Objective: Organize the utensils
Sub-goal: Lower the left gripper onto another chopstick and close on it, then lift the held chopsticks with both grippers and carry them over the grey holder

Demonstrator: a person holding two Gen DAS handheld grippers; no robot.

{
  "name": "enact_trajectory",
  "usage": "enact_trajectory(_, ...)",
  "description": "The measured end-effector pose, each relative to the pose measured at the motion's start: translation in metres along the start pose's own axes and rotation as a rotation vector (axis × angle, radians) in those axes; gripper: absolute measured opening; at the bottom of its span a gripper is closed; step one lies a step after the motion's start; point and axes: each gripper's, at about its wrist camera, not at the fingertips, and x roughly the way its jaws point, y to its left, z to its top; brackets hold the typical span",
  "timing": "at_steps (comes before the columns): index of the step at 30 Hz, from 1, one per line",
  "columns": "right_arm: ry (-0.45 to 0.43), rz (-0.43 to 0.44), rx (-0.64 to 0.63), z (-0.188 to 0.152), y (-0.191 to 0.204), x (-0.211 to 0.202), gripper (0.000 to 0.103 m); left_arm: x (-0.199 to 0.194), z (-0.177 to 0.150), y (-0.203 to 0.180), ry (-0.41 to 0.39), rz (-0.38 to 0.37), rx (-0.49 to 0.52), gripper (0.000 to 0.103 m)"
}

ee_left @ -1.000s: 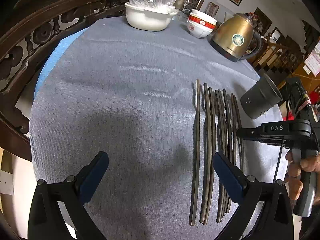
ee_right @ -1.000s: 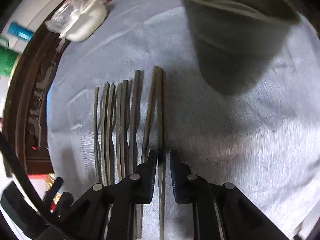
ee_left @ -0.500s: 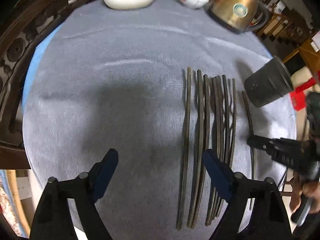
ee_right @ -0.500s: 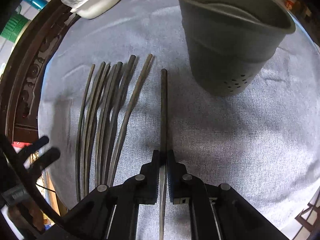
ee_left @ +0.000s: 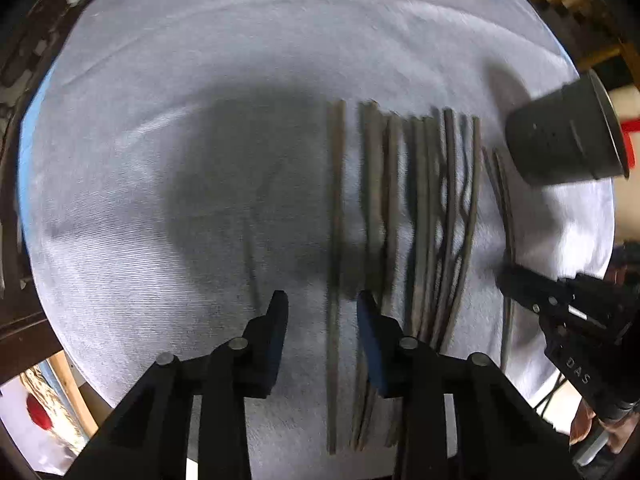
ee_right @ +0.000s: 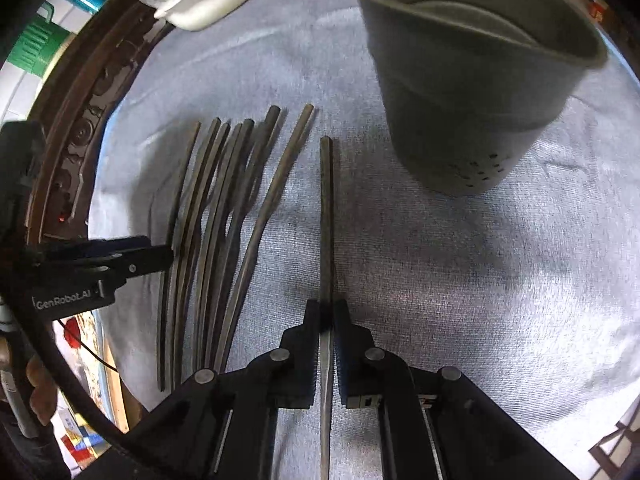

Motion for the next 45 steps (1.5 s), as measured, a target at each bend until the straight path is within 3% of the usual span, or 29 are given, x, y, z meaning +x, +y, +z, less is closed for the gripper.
enact_trajectory(7, 0.092, -0.056, -0.036, 0.017, 0.013, 0.004, 0.010, 0.003, 0.017, 0.009, 0.085, -0.036, -0.026, 0.036)
enact_trajectory(13, 0.109, -0.100, -0.049, 0.025, 0.025, 0.005, 0.011, 0.014, 0.029, 0.017, 0.075, -0.006, -0.017, 0.034)
enact_trajectory(15, 0.108, -0.098, -0.044, 0.026, 0.025, 0.003, 0.011, 0.017, 0.028, 0.018, 0.069, -0.014, -0.002, 0.011)
enact_trajectory(16, 0.109, -0.098, -0.043, 0.025, 0.026, 0.003, 0.011, 0.018, 0.029, 0.018, 0.074, -0.014, -0.006, 0.006)
enact_trajectory(23, 0.143, -0.118, -0.040, 0.035, 0.030, 0.015, 0.010, 0.019, 0.035, 0.031, 0.097, -0.030, -0.007, 0.006)
enact_trajectory(30, 0.236, -0.176, -0.059, 0.058, 0.043, 0.022, 0.011, 0.020, 0.053, 0.035, 0.140, -0.027, -0.001, 0.006)
enact_trajectory(35, 0.215, -0.227, -0.110, 0.060, 0.056, 0.022, 0.010, 0.013, 0.047, 0.029, 0.110, -0.032, 0.034, 0.006)
enact_trajectory(40, 0.125, -0.178, -0.092, 0.048, 0.056, 0.006, 0.006, 0.001, 0.029, 0.055, 0.058, -0.105, -0.015, 0.006)
enact_trajectory(45, -0.039, -0.109, -0.084, 0.031, 0.061, -0.035, 0.006, -0.038, 0.010, 0.083, -0.099, -0.172, -0.071, 0.006)
